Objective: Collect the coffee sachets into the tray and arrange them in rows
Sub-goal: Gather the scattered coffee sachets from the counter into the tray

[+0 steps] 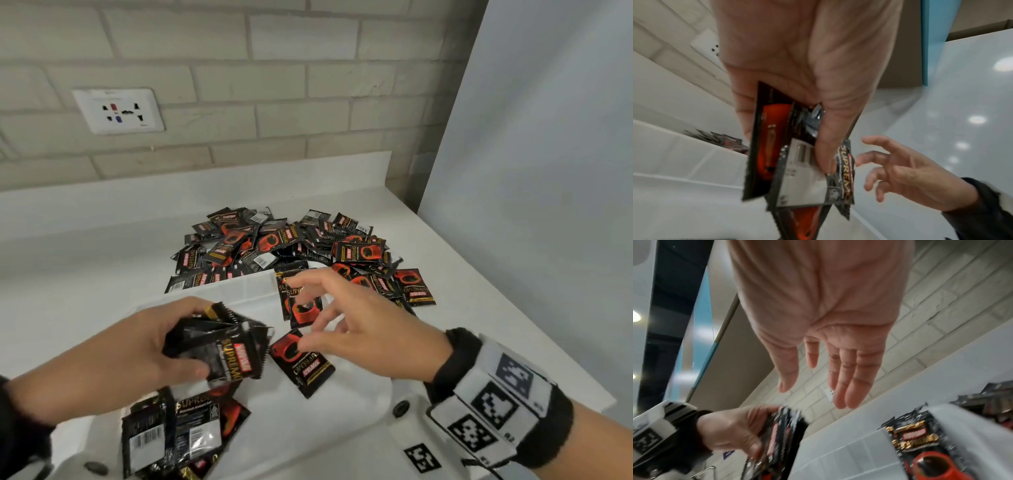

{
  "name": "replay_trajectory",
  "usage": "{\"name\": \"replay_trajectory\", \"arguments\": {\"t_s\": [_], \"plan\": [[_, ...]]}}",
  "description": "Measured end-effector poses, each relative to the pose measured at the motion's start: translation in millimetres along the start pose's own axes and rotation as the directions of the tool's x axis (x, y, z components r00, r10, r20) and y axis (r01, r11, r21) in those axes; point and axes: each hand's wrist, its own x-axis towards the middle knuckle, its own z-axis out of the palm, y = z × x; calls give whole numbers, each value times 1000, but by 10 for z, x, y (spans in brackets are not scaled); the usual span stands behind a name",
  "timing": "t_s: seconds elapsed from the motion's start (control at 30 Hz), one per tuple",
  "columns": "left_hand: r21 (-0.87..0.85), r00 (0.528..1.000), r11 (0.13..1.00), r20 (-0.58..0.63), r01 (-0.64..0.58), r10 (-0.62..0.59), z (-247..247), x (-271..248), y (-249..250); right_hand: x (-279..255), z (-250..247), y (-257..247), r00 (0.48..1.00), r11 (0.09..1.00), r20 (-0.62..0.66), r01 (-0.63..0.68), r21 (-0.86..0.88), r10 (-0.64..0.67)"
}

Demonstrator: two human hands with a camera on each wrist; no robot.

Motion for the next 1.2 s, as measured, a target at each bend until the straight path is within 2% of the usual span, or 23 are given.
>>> {"name": "replay_trajectory", "arguments": {"t_s": [0.13, 0.27, 0.37, 0.43, 0.47, 0.53, 0.6, 0.67, 0.7, 0.73, 0.8, 0.87, 0.9, 0.93, 1.07, 1.13, 1.2], "plan": [[56, 992, 991, -4, 124, -124, -199, -104, -323, -160, -176, 166, 997, 998, -45, -60, 2, 60], [260, 968, 940, 54, 221, -243, -145, -118, -623, -336, -266, 289, 989, 991, -57, -133, 33, 135], [527, 970, 839, 99, 138, -222, 87, -111, -730, -436, -290, 327, 986, 988, -56, -153, 37, 155], [640, 972, 764, 116, 85, -206, 165, -124, -768, -486, -318, 346, 984, 986, -67, -164, 33, 166], [712, 972, 699, 113, 66, -207, 163, -117, -775, -510, -341, 363, 982, 985, -80, -168, 27, 170], [763, 975, 645, 119, 32, -189, 119, -153, -755, -556, -393, 410, 977, 984, -113, -180, 5, 180], [721, 973, 693, 152, 11, -173, 182, -199, -698, -610, -441, 479, 969, 979, -149, -202, -1, 199], [664, 935, 748, 261, 8, -242, 222, -252, -639, -665, -475, 554, 958, 971, -165, -238, -10, 233], [661, 949, 750, 220, 26, -227, 203, -237, -665, -689, -487, 592, 953, 965, -161, -262, -23, 255], [712, 945, 702, 220, 15, -243, 222, -233, -747, -705, -495, 631, 948, 956, -146, -292, -41, 283], [700, 949, 713, 248, -35, -197, 259, -254, -748, -716, -506, 713, 930, 928, -112, -361, -90, 351], [726, 974, 687, 177, -31, -144, 234, -236, -724, -688, -507, 806, 903, 897, -120, -426, -118, 413], [732, 993, 677, 121, -81, -12, 192, -227, -710, -657, -500, 852, 889, 880, -137, -455, -137, 438], [711, 994, 697, 103, -94, 30, 141, -206, -656, -617, -490, 896, 875, 860, -153, -482, -168, 460], [609, 993, 787, 115, -97, 33, 26, -201, -606, -369, -393, 1004, 831, 764, -146, -552, -333, 536], [501, 995, 860, 57, -96, 78, -30, -180, -547, -246, -319, 1047, 819, 732, -137, -563, -383, 558], [450, 993, 889, -29, -86, 111, -16, -159, -460, -157, -232, 1095, 803, 692, -133, -574, -439, 581]]}}
